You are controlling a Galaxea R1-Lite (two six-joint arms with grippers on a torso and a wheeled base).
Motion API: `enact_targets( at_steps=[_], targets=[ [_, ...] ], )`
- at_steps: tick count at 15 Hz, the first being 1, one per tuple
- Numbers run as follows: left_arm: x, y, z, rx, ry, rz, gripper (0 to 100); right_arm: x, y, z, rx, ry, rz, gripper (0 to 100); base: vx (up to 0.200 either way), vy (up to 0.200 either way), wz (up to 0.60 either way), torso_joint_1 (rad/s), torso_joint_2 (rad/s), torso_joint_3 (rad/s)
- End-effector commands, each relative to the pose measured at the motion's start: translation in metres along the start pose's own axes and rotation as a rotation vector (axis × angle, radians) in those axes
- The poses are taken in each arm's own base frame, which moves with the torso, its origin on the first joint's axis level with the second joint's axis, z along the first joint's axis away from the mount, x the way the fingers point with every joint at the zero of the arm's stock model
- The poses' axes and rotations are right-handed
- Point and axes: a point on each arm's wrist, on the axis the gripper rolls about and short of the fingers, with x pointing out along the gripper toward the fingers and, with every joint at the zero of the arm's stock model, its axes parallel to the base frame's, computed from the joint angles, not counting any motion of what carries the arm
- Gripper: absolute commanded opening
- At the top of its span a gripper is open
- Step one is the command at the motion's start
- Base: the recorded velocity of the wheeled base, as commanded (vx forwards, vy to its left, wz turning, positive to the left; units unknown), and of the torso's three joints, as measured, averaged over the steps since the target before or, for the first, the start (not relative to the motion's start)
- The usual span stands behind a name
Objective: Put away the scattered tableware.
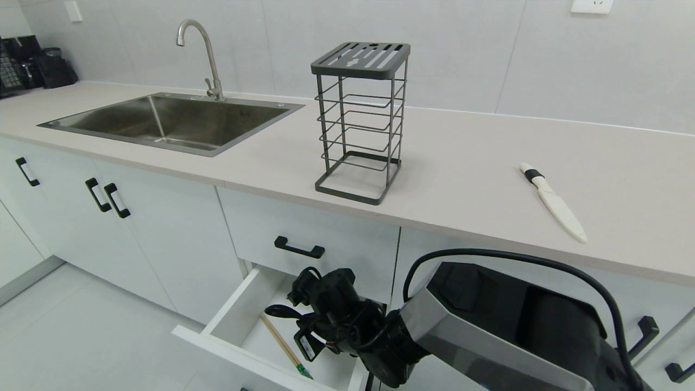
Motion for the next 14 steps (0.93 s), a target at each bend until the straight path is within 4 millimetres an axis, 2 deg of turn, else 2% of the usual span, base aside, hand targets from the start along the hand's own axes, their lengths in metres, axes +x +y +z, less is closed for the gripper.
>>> enact_targets(
  at_steps=[1, 6, 14],
  targets=[
    [0.000, 0.000, 0.000, 0.000, 0.002, 0.000, 100, 0.002, 0.000, 0.001, 0.002, -0.005, 0.000, 0, 0.000, 0.000, 0.00, -0.134, 0.21, 0.100],
    [0.000, 0.000, 0.000, 0.000, 0.002, 0.000, 100, 0.006, -0.008, 0.004, 0.012, -0.022, -0.018, 0, 0.000, 0.000, 0.00, -0.164, 0.27, 0.106],
    [0.000, 0.000, 0.000, 0.000, 0.002, 0.000, 100, 0.009, -0.010, 0.007, -0.038, -0.036, -0.019, 0, 0.000, 0.000, 0.00, -0.006, 0.03, 0.014]
  ],
)
